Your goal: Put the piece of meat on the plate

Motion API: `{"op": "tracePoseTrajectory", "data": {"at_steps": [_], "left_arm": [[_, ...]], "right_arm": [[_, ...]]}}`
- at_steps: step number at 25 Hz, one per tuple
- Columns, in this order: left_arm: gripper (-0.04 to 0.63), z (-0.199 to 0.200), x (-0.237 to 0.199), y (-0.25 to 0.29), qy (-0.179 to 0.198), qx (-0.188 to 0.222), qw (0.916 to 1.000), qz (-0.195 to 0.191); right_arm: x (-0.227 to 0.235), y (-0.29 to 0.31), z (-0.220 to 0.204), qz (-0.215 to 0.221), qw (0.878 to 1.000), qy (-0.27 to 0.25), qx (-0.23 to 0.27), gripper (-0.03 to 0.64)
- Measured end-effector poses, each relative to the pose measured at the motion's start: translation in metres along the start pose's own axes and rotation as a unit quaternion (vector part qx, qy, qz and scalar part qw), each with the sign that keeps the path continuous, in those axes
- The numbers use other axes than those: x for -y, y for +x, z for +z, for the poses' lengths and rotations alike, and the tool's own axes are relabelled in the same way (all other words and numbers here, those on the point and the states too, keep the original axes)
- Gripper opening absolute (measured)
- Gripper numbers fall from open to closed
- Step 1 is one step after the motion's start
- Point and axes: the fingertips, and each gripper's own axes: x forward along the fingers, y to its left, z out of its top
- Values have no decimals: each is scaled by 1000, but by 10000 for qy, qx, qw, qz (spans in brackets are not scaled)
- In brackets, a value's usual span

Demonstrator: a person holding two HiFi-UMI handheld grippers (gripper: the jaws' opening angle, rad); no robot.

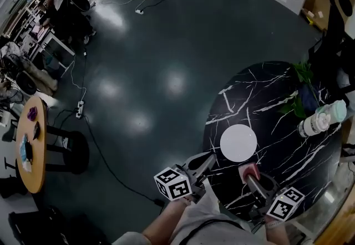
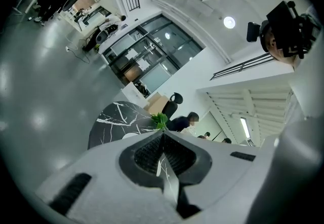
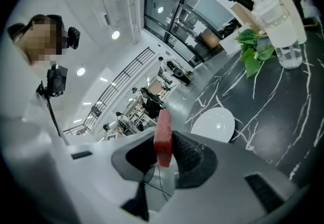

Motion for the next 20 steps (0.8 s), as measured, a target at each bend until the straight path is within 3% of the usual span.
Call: {"op": "tracePoseTrajectory", "data": {"at_steps": [5, 12, 20], "left_arm": [[9, 6, -28, 19, -58, -115, 9998, 142], [9, 13, -51, 45, -142, -172, 9995, 213], [9, 8, -64, 53, -275, -258, 9989, 277]], "right_arm": [[17, 21, 2, -66, 9997, 167, -175, 91], [44, 38, 9, -275, 9984, -4, -497, 91], [69, 72, 6, -558, 9893, -934, -972, 91]]}}
